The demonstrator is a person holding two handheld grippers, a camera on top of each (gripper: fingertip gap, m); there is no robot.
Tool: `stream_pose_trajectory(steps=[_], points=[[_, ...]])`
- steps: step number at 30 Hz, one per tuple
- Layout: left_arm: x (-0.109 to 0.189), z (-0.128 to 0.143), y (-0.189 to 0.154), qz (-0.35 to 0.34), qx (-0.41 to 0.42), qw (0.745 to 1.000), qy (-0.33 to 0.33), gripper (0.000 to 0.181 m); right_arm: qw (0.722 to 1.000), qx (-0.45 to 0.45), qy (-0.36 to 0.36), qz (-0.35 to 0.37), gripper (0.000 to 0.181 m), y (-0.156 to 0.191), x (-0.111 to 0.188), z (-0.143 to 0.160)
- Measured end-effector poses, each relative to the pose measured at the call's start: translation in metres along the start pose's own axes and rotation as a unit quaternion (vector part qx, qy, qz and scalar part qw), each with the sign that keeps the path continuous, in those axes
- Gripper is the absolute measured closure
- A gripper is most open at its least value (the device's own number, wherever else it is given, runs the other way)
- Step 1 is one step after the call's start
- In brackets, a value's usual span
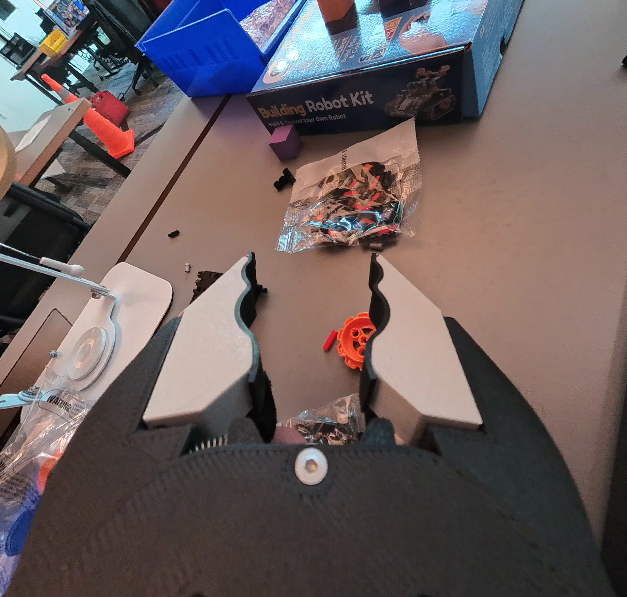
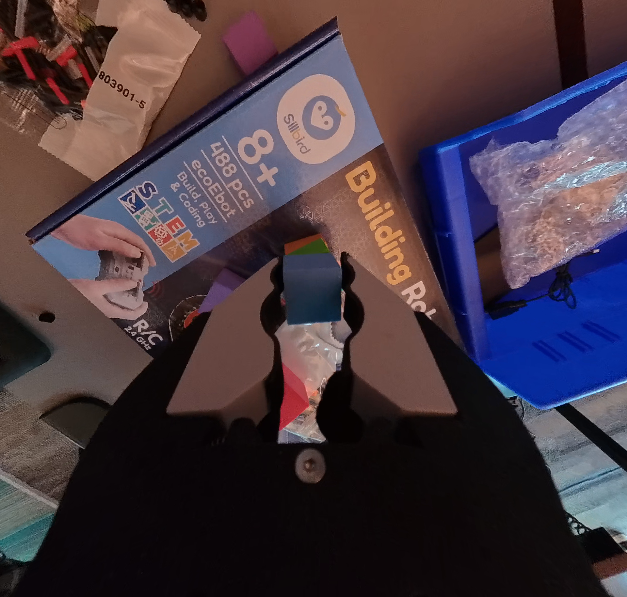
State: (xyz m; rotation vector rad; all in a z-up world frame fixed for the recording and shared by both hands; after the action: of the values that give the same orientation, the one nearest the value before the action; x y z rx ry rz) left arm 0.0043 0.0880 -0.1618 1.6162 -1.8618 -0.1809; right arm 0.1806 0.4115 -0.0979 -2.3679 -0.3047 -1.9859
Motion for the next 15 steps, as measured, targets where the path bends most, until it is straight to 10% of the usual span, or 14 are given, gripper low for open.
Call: stream_pose_trajectory(steps=[15], points=[[0.004, 0.0, 0.002, -0.003, 0.002, 1.0, 0.0, 0.116, 0.995, 0.035, -0.066, 0.064, 0.134, 0.053, 0.044, 0.007]])
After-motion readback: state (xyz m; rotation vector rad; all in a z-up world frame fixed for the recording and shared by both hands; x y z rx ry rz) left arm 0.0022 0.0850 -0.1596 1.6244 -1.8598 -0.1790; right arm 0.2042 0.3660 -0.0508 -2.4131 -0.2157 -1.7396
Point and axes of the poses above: each gripper's, where its closed fingertips meet, x back along the fingers, z out of its underside, y = z × x across the jaws, the point moved 9 cm from there along x, back along the fingers, and after that the axes turned 11 degrees about -z, right-handed, at the moved point
